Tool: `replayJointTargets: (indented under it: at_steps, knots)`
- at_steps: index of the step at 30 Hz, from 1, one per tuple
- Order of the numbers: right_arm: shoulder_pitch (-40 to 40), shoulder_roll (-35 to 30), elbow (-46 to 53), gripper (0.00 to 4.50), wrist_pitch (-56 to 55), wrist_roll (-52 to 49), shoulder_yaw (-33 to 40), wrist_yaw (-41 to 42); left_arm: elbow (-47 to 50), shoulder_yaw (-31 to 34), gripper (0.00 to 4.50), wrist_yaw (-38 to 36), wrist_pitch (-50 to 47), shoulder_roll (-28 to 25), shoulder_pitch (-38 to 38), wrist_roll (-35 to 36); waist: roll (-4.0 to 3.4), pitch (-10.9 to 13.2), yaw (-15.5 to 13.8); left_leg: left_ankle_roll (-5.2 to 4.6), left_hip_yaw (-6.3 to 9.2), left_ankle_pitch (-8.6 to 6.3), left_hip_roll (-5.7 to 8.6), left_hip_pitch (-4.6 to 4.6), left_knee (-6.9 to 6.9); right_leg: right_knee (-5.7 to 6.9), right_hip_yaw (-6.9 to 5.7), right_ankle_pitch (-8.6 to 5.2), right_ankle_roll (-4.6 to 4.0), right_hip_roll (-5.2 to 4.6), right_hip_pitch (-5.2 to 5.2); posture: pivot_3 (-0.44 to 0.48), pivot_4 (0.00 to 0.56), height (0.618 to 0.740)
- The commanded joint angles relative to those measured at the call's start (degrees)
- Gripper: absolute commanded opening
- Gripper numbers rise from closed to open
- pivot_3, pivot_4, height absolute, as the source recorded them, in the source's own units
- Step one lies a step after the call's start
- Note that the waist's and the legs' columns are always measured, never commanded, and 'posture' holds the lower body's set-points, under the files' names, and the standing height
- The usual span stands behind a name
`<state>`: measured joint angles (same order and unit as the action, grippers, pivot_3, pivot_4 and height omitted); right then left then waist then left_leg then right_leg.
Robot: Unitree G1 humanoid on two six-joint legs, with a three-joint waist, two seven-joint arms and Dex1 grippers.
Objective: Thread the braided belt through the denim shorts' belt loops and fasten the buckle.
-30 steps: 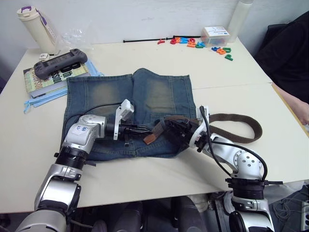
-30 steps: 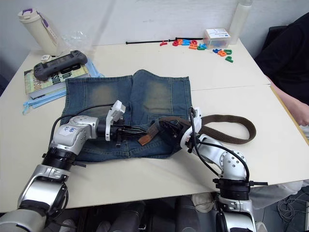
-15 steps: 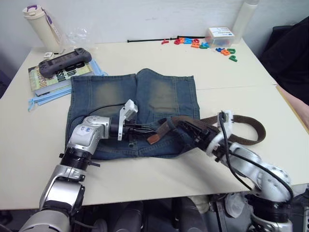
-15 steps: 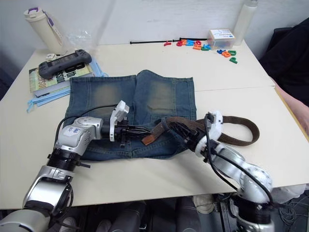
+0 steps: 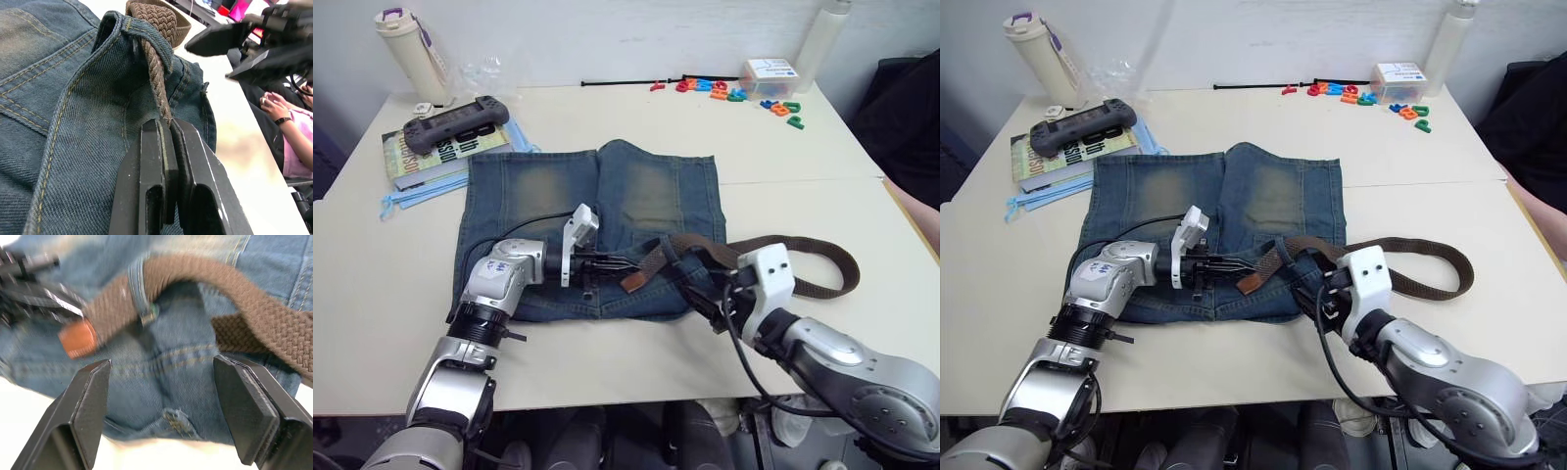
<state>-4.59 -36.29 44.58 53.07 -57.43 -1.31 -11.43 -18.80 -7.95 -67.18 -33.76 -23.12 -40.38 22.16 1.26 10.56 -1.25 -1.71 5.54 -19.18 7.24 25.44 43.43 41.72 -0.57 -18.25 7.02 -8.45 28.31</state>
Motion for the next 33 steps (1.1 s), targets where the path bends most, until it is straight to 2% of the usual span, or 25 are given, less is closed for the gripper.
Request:
replayJointTargets:
  at_steps: [1, 4, 8, 9, 12, 18, 25, 33]
  knots:
    - [0.71, -0.34, 0.61, 3.33, -0.08, 6.04, -1.84, 1.12, -0.64, -0.83, 0.0, -0.74, 0.18, 0.39, -0.41, -0.47, 0.0, 0.0, -0.13, 0.0, 0.0, 0.0, 0.0, 0.0, 0.0, 0.0, 0.0, 0.0, 0.0, 0.0, 0.0, 0.0, 0.15, 0.657]
    - [0.68, 0.12, -0.74, 2.29, 0.56, 10.41, -2.83, 1.13, -0.33, -0.9, 0.0, -0.98, 0.14, 0.38, -0.23, -0.41, 0.0, 0.0, -0.12, 0.0, 0.0, 0.0, 0.0, 0.0, 0.0, -0.01, 0.0, 0.0, 0.01, 0.0, 0.0, 0.0, 0.15, 0.657]
    - [0.07, 1.98, -2.23, 0.3, 1.49, 13.55, -2.6, 1.68, -0.06, -0.85, 0.0, -1.34, -0.13, 0.14, -0.1, -0.27, 0.0, 0.0, -0.11, 0.0, 0.0, 0.0, 0.0, 0.0, 0.0, 0.0, -0.01, 0.0, 0.0, 0.01, 0.0, 0.0, 0.15, 0.657]
    - [-0.37, 2.45, -2.58, 0.1, 1.92, 14.1, -2.61, 1.9, -0.12, -0.74, 0.0, -1.48, -0.36, -0.05, -0.12, -0.19, 0.0, 0.0, -0.11, 0.0, 0.0, 0.0, 0.0, 0.0, 0.0, 0.0, 0.0, 0.0, 0.01, 0.01, 0.01, 0.0, 0.15, 0.657]
    - [-0.9, 3.47, -2.92, 0.1, 3.19, 15.44, -2.31, 2.72, 0.1, -0.39, 0.0, -2.13, -0.83, -1.03, 0.05, 0.04, 0.0, 0.0, -0.07, 0.0, 0.0, 0.0, 0.0, 0.0, 0.01, 0.01, 0.0, 0.0, 0.01, 0.01, 0.0, 0.0, 0.15, 0.657]
    - [-0.29, 2.01, -2.44, 0.1, 5.23, 16.68, 0.32, 5.8, 2.08, 1.8, 0.0, -7.44, -3.03, -8.99, -0.06, 1.44, 0.0, 0.0, 0.29, 0.03, 0.0, 0.01, -0.01, -0.02, -0.03, 0.05, 0.0, 0.0, 0.0, 0.03, 0.04, 0.0, 0.15, 0.657]
    - [0.39, 0.09, -2.49, 0.1, 6.46, 17.78, 4.13, 9.65, 8.86, 3.67, 0.0, -11.1, -9.05, -17.14, 1.81, 5.6, 0.01, 0.0, 0.31, 0.03, 0.03, 0.01, -0.01, 0.0, -0.06, 0.02, 0.0, 0.0, 0.0, 0.03, 0.05, 0.0, 0.15, 0.657]
    - [0.23, 0.95, -3.3, 0.1, 6.76, 19.12, 5.23, 10.38, 6.52, 5.69, 0.0, -13.04, -10.85, -21.32, 0.54, 6.91, 0.01, 0.0, -0.19, 0.02, 0.03, 0.01, 0.0, 0.01, -0.04, 0.01, -0.01, 0.0, -0.01, 0.0, 0.03, 0.0, 0.15, 0.657]
